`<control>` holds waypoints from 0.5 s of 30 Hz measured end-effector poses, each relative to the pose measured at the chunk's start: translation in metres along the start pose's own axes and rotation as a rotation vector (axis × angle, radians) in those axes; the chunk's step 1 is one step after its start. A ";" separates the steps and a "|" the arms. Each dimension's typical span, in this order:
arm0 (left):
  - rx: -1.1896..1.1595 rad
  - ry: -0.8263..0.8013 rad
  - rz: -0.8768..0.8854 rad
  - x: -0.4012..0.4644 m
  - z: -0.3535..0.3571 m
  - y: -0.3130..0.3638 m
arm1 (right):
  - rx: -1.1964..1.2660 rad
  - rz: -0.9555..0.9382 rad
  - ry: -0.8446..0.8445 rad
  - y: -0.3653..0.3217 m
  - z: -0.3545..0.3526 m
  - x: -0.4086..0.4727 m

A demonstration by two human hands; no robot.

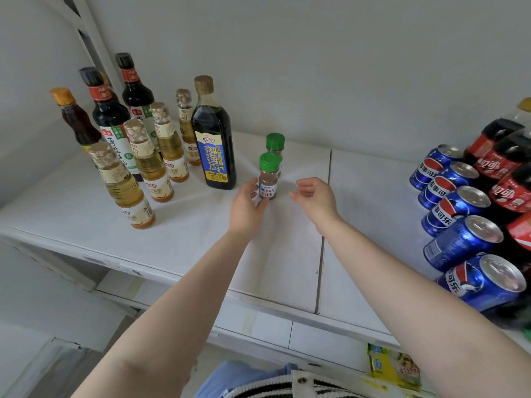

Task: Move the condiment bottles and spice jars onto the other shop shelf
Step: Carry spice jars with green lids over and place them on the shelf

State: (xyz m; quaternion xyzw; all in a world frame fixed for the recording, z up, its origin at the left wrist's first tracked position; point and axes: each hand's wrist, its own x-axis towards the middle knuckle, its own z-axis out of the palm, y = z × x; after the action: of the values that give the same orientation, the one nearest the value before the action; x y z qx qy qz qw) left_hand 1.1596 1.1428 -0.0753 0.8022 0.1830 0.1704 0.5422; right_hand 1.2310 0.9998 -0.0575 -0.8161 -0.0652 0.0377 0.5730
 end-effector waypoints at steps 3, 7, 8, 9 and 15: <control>0.126 0.041 -0.038 -0.018 -0.006 0.005 | -0.027 0.034 0.016 0.002 -0.005 -0.016; 0.204 0.056 -0.125 -0.041 -0.019 0.010 | -0.052 0.039 0.076 0.003 -0.018 -0.049; 0.220 0.054 -0.120 -0.048 -0.022 0.011 | -0.063 0.035 0.085 0.003 -0.021 -0.059; 0.228 0.051 -0.102 -0.055 -0.024 0.012 | -0.081 0.032 0.094 0.003 -0.024 -0.068; 0.233 -0.148 0.172 -0.125 -0.032 0.027 | -0.163 0.021 0.245 0.003 -0.039 -0.163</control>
State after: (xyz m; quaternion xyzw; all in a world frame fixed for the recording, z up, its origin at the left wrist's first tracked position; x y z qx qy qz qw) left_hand 1.0377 1.0998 -0.0484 0.8828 0.0917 0.1343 0.4407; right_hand 1.0752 0.9385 -0.0493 -0.8591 0.0109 -0.0614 0.5080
